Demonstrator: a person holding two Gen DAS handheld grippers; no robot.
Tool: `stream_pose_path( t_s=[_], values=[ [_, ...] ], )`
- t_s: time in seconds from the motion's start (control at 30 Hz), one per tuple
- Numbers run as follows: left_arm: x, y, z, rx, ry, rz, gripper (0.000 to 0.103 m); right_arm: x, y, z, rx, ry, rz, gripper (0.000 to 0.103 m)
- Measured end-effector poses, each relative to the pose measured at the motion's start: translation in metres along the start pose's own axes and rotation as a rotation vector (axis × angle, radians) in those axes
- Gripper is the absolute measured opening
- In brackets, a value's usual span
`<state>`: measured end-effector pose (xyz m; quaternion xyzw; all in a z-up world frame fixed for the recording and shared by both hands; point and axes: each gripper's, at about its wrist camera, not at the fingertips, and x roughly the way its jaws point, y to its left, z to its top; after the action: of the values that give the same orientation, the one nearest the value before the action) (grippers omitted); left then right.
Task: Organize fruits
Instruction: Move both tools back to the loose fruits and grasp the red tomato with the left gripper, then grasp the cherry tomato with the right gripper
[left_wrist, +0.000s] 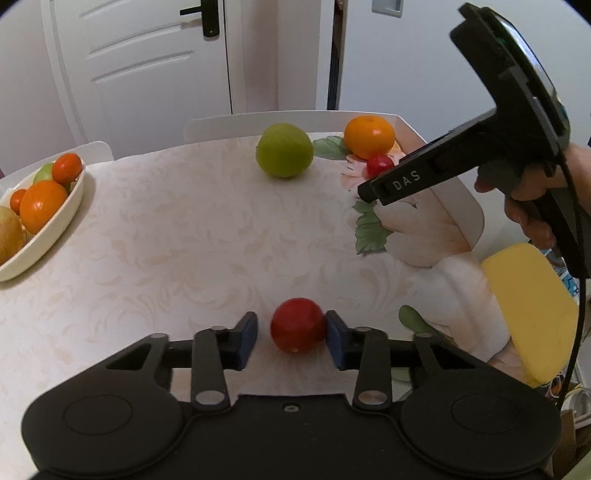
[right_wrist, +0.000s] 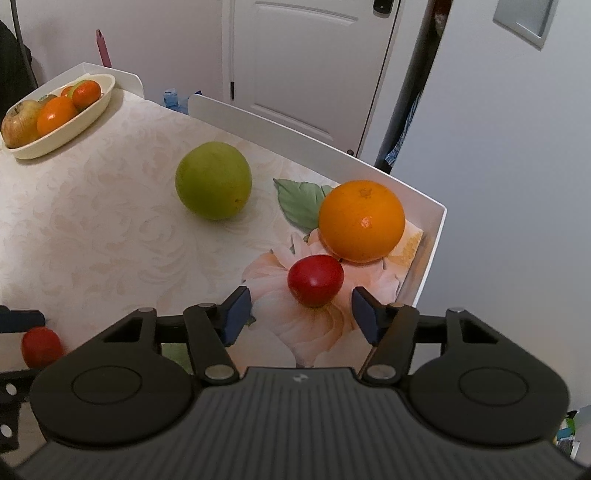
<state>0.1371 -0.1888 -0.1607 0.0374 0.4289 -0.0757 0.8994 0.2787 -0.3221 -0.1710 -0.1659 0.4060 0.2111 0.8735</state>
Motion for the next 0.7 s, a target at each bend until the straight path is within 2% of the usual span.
stream_pose_path(
  t_s=[0.07,0.33,0.47,0.7],
  values=[
    [0.0,-0.001,0.0,0.011,-0.001,0.005,0.035,0.002,-0.001,0.002,-0.003,-0.003,0.002,0.072],
    [0.001,0.0,0.001,0.016,0.003,0.003,0.034,0.005,-0.005,0.008,0.015,-0.007,0.003,0.062],
    [0.001,0.003,0.001,0.007,0.002,0.009,0.034,0.006,-0.007,0.011,0.021,-0.005,-0.001,0.048],
    [-0.005,0.013,0.004,-0.024,-0.007,0.032,0.034,-0.005,-0.002,0.013,0.043,-0.024,0.011,0.047]
  ],
)
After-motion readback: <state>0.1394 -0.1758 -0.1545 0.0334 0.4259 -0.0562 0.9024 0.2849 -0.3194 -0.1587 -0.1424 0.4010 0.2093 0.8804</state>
